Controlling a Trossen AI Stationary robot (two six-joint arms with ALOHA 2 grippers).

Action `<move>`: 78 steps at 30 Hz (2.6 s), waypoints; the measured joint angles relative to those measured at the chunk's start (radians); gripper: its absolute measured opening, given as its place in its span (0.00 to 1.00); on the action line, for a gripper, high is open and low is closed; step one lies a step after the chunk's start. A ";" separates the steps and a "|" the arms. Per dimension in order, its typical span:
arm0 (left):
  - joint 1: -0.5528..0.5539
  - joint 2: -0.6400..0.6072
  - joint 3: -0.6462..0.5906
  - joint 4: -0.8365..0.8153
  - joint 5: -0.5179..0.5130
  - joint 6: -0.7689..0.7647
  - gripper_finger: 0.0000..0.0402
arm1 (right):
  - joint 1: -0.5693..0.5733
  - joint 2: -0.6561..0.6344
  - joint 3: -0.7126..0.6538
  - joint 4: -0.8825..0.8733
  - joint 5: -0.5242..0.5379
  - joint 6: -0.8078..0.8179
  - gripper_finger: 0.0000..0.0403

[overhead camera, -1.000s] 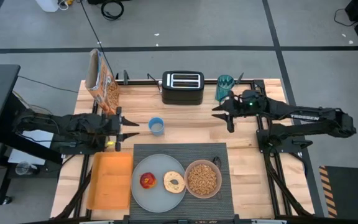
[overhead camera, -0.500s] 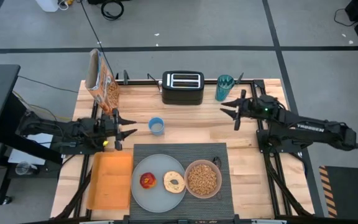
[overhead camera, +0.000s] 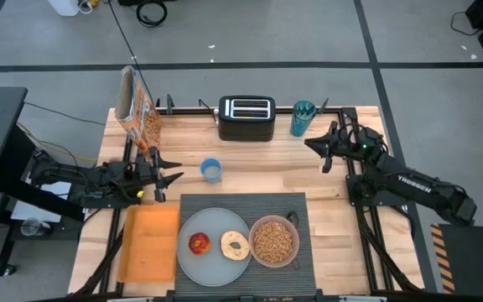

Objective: Arrange a breakfast setting
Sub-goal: Return to Home Position

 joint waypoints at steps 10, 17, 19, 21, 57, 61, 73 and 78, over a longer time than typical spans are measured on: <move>-0.001 0.000 -0.001 -0.082 -0.001 -0.091 0.27 | -0.057 0.001 -0.122 0.205 0.052 0.096 0.02; -0.001 0.002 -0.001 -0.093 -0.186 -0.157 0.26 | -0.060 0.001 -0.123 0.265 0.131 0.169 0.09; 0.000 0.002 -0.001 -0.104 -0.238 -0.210 0.26 | -0.061 0.002 -0.123 0.264 0.140 0.181 0.11; 0.000 0.002 -0.001 -0.102 -0.256 -0.221 0.26 | -0.060 0.002 -0.123 0.264 0.141 0.181 0.11; -0.001 0.002 -0.002 -0.103 -0.256 -0.220 0.26 | -0.060 0.002 -0.122 0.262 0.140 0.181 0.12; -0.001 0.002 -0.002 -0.103 -0.256 -0.220 0.26 | -0.060 0.002 -0.122 0.262 0.140 0.181 0.12; -0.001 0.002 -0.002 -0.103 -0.256 -0.220 0.26 | -0.060 0.002 -0.122 0.262 0.140 0.181 0.12; -0.001 0.002 -0.002 -0.102 -0.256 -0.220 0.26 | -0.060 0.002 -0.122 0.262 0.140 0.181 0.12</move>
